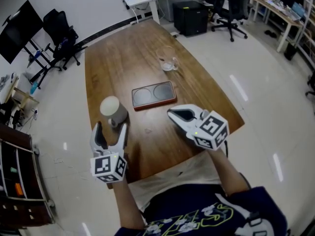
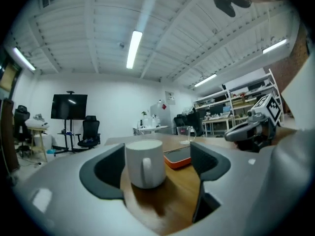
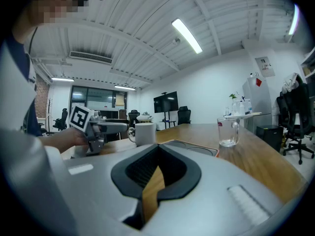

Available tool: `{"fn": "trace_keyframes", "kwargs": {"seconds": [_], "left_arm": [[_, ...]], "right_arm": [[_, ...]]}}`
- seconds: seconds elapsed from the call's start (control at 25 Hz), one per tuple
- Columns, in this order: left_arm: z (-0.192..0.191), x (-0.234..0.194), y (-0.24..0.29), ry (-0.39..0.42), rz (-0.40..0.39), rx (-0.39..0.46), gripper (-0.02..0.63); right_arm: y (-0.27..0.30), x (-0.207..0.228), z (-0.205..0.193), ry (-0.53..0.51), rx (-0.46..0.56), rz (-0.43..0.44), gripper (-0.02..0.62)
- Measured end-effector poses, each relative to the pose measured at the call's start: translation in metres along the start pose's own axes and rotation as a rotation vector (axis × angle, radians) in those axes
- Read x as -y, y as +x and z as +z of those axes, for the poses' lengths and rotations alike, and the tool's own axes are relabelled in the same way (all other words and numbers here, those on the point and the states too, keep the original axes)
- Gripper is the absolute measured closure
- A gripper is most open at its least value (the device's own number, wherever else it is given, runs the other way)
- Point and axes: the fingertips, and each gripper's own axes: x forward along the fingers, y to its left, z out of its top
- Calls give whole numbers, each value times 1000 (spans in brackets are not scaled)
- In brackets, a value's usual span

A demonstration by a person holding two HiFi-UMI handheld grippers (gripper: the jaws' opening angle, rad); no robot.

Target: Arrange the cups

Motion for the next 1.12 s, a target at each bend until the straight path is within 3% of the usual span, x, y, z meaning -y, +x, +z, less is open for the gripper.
{"fn": "trace_keyframes", "kwargs": {"seconds": [0.12,0.24,0.32,0.4,0.44,0.68,0.88,1.0,1.12], "left_arm": [[-6,-22,33,-23,-39,-77,112],[-15,-32,68,-57,-104,-138,91],[-26,-26,82,-91,-163,-181,91],[-30,-27,86,-121,-158,-190,102],[-30,-30,86,-121,-142,-189,190],[-17,-18,85,-35,-139,-190,192],[27,14,113,-65,-253,-104,191],[29,31,141,-85,-307,-121,192],[17,43,161,-38,-304,-159,192]], "right_arm": [[0,1,1,2,-6,-8,600],[0,1,4,3,-6,-19,600],[-1,0,2,6,-11,-18,600],[-2,0,2,6,-15,-16,600],[-1,1,2,2,-12,-12,600],[1,0,2,-7,-1,0,600],[3,0,0,-4,-3,3,600],[6,1,1,2,-7,-6,600],[6,0,-5,-9,-16,12,600]]}}
